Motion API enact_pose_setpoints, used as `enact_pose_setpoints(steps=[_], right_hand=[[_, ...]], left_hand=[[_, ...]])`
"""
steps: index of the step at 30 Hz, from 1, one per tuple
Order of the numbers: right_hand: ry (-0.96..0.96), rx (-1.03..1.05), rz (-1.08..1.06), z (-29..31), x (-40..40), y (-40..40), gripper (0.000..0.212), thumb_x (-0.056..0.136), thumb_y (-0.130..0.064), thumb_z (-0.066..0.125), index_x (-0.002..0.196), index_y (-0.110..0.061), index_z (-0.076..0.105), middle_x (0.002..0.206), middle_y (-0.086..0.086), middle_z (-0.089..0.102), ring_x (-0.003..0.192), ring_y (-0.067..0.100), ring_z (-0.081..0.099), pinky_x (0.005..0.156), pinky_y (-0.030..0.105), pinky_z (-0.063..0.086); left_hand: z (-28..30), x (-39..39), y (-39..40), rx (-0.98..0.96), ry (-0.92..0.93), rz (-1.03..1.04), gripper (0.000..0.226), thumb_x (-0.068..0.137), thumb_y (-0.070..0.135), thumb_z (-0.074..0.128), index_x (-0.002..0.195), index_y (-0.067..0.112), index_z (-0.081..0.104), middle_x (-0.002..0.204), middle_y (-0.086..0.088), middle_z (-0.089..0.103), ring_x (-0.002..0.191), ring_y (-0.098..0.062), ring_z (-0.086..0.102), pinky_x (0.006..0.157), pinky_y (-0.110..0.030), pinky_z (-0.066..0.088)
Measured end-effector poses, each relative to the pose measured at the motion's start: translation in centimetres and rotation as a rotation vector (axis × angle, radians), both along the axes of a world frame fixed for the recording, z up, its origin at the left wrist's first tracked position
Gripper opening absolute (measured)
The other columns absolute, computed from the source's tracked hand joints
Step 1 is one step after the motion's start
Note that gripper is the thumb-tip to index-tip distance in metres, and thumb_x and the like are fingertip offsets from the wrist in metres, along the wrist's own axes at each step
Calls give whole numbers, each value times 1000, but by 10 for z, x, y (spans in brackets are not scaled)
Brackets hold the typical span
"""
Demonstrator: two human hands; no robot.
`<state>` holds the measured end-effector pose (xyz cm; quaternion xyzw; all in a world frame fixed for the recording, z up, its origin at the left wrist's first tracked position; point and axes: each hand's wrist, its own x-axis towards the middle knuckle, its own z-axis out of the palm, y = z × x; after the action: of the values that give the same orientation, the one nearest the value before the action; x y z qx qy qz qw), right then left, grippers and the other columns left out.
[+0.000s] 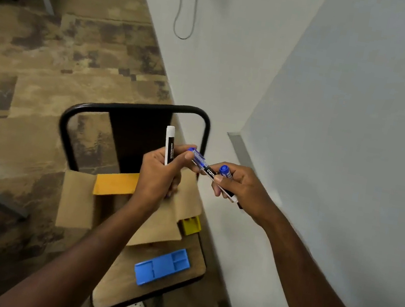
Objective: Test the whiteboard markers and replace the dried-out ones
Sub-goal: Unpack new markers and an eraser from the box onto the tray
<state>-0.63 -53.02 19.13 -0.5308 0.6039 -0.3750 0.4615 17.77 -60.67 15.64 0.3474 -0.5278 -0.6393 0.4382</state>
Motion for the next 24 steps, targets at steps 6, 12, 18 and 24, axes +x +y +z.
enact_pose_setpoints(steps=[6, 12, 18, 24], right_hand=[[-1, 8, -189, 7, -55, 101, 27, 101, -3, 49, 118, -10, 69, 72, 11, 63, 55, 6, 46, 56, 15, 38], [8, -42, -382, -7, -103, 215, 27, 105, -20, 48, 123, -28, 66, 80, 10, 64, 67, 15, 55, 66, 30, 48], [125, -36, -694, -47, -136, 317, 14, 97, -36, 50, 106, -28, 56, 62, -18, 51, 60, 6, 44, 65, 26, 39], [182, 67, -744, -82, -133, 395, 7, 95, -26, 39, 94, -30, 45, 68, -7, 49, 57, 6, 41, 58, 30, 37]], left_hand=[[5, -81, 59, 68, -46, -211, 16, 96, 17, 64, 100, 3, 71, 74, -10, 73, 36, -15, 36, 34, -20, 28], [-1, -145, 140, 36, -78, -342, 23, 97, 18, 62, 99, -5, 68, 72, -9, 69, 35, -14, 36, 34, -18, 26], [-15, -175, 211, 8, -113, -375, 26, 99, 21, 59, 102, -3, 67, 67, -3, 66, 37, -13, 34, 34, -19, 27], [-36, -192, 259, 37, -147, -396, 27, 100, 18, 57, 103, -8, 65, 63, -6, 65, 37, -13, 34, 35, -20, 28]])
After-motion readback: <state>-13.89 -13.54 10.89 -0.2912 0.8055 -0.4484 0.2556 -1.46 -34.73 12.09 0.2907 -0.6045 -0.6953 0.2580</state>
